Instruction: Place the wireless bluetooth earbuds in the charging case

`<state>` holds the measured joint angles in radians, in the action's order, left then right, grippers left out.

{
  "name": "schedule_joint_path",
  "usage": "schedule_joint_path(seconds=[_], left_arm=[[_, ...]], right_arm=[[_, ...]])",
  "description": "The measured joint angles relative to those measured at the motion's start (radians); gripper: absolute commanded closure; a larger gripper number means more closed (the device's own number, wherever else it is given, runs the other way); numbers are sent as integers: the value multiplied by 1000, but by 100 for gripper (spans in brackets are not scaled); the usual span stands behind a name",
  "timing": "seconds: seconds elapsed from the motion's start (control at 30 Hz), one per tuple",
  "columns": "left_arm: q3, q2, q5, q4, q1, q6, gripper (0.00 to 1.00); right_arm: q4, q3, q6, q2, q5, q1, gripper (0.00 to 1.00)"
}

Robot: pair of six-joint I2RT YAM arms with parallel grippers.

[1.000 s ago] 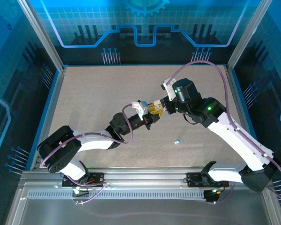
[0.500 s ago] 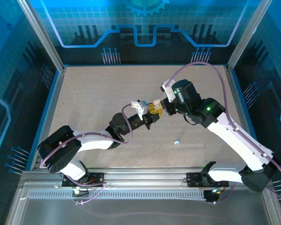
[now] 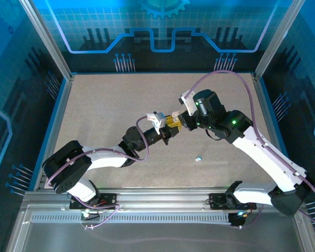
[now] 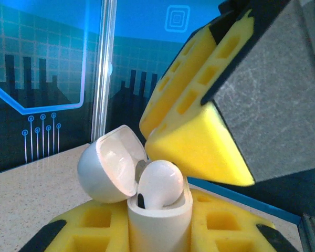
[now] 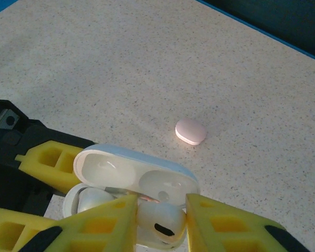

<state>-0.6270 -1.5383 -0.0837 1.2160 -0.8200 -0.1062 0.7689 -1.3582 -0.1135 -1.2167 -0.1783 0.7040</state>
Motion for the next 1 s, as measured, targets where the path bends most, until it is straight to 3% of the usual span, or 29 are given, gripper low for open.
schedule_joint_path(seconds=[0.23,0.53,0.8,1.0], left_arm=[[0,0,1,3,1,0,78],[0,0,0,20,1,0,78],[0,0,-4,20,1,7,78],[0,0,-20,25,1,21,78]], right_arm=[[2,6,-40,11,82,-37,60],[-14,6,-148,45,230,-137,31],[-52,6,-230,82,310,-198,29],[-75,18,-278,111,266,-215,26]])
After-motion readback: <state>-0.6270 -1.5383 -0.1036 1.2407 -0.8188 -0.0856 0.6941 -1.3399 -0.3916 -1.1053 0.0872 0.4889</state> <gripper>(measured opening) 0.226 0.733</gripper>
